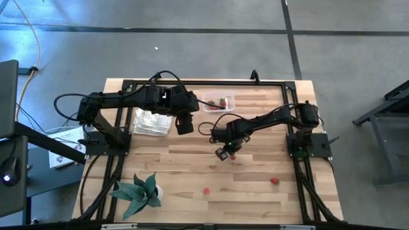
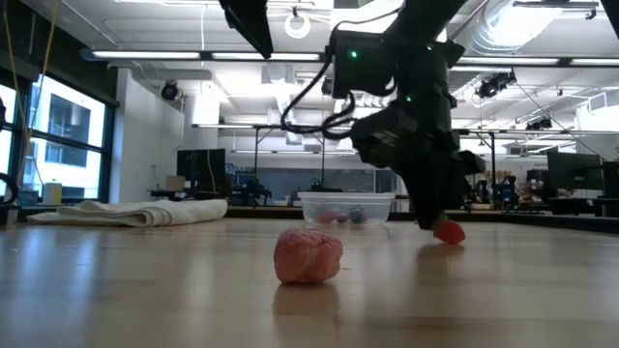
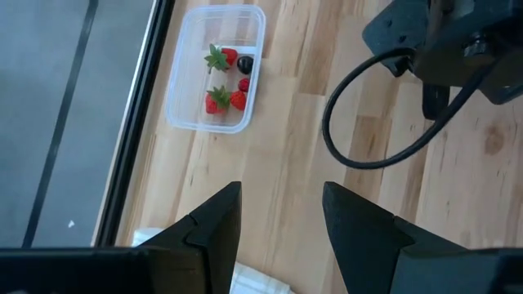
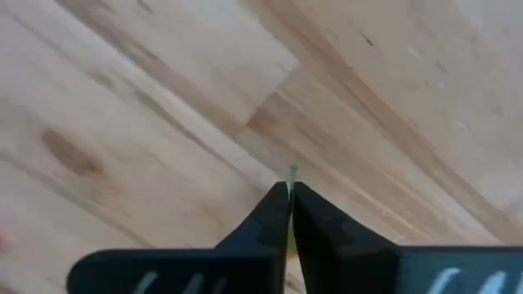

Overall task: Pick and placing Produce into tupperware
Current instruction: Put the top red strawberry into the transparent container

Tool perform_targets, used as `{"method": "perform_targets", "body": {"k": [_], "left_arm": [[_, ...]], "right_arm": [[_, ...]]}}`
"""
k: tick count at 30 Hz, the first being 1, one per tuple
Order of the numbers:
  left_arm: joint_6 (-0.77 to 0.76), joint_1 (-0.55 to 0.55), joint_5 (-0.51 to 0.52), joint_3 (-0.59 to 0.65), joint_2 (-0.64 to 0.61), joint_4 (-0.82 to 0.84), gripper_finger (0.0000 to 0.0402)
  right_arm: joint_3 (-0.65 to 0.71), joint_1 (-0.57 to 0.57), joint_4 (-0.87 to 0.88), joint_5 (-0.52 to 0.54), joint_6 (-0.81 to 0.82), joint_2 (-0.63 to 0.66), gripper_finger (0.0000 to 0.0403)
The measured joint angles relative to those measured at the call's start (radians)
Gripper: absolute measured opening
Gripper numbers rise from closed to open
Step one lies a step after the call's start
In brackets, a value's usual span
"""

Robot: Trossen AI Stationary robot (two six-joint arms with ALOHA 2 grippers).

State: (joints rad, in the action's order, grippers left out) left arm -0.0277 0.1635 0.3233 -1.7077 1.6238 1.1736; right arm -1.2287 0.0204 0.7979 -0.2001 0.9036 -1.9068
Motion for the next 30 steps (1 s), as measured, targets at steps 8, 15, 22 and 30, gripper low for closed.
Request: {"method": "perform_targets", "body": {"k": [8,15,22,30], "left_arm": [[-0.019,0.0,0.01,0.0,-0.001,-0.001,0.0163],[-0.065,0.0,0.051,0.0,-0.021,-0.004,0.0163],[-0.116,0.0,0.063,0.0,-0.034,0.0,0.0163],[-0.138,0.0,0.063,0.0,-0.034,-0.022,0.0163]], "right_arm": [[-0.168,-0.102,0.202,0.2,-0.221,0.031,0.0001],[-0.348,-0.284,0.267,0.325,-0.495,0.032,0.0],[-0.447,-0.435,0.247,0.348,-0.649,0.032,0.0],[-0.361,-0.468,0.136,0.317,-0.705,0.031,0.0]]}}
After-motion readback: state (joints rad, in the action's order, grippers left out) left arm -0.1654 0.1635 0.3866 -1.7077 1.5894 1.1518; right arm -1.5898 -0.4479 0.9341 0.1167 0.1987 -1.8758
